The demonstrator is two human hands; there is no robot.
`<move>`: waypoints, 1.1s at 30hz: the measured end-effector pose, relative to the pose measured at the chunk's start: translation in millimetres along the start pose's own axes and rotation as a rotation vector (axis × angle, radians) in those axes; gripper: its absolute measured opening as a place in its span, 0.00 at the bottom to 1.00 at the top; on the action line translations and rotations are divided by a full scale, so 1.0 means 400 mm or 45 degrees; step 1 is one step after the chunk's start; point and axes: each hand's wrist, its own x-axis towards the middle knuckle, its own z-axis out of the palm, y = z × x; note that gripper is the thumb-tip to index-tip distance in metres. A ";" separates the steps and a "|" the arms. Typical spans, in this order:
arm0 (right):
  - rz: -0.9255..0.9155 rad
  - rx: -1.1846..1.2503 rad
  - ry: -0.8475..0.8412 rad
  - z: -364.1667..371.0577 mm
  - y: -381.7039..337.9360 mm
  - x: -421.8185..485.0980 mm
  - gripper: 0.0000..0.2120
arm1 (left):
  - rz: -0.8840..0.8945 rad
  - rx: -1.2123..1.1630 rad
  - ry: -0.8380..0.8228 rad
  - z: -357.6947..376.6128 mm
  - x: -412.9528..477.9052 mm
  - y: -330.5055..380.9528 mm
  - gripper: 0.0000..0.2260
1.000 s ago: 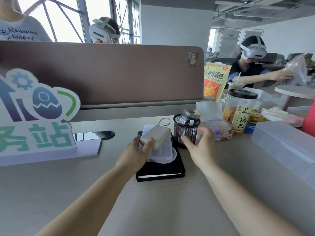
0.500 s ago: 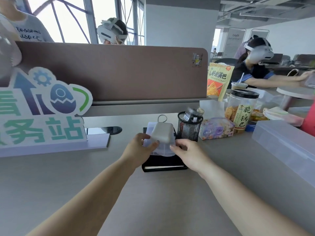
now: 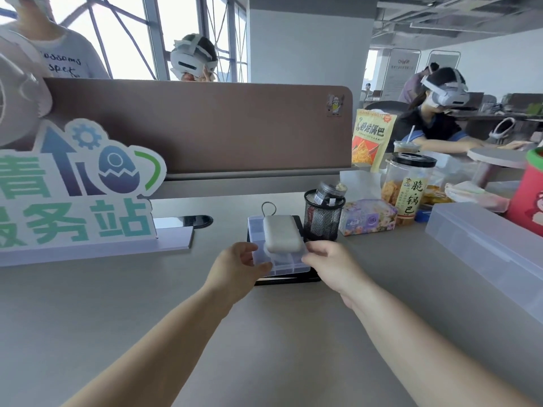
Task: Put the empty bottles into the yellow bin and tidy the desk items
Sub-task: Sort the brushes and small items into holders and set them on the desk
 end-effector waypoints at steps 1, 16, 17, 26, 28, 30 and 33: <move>0.028 0.032 0.035 -0.002 -0.002 -0.009 0.08 | 0.006 -0.002 -0.004 0.003 -0.009 -0.004 0.23; -0.049 0.070 0.141 -0.011 -0.008 -0.104 0.04 | 0.047 -0.126 0.109 0.010 -0.109 0.016 0.23; -0.054 0.061 0.156 -0.030 -0.002 -0.114 0.04 | 0.060 -0.121 0.100 0.027 -0.116 0.023 0.23; 0.072 0.000 0.264 -0.228 0.116 -0.201 0.11 | 0.113 -0.003 -0.123 0.248 -0.168 0.051 0.23; 0.098 -0.020 0.268 -0.260 0.140 -0.214 0.12 | 0.113 0.027 -0.165 0.284 -0.178 0.055 0.24; 0.119 -0.035 0.249 -0.284 0.156 -0.217 0.11 | 0.131 0.094 -0.206 0.304 -0.182 0.054 0.23; 0.154 -0.136 0.285 -0.307 0.153 -0.201 0.10 | 0.280 0.328 -0.252 0.291 -0.170 0.055 0.18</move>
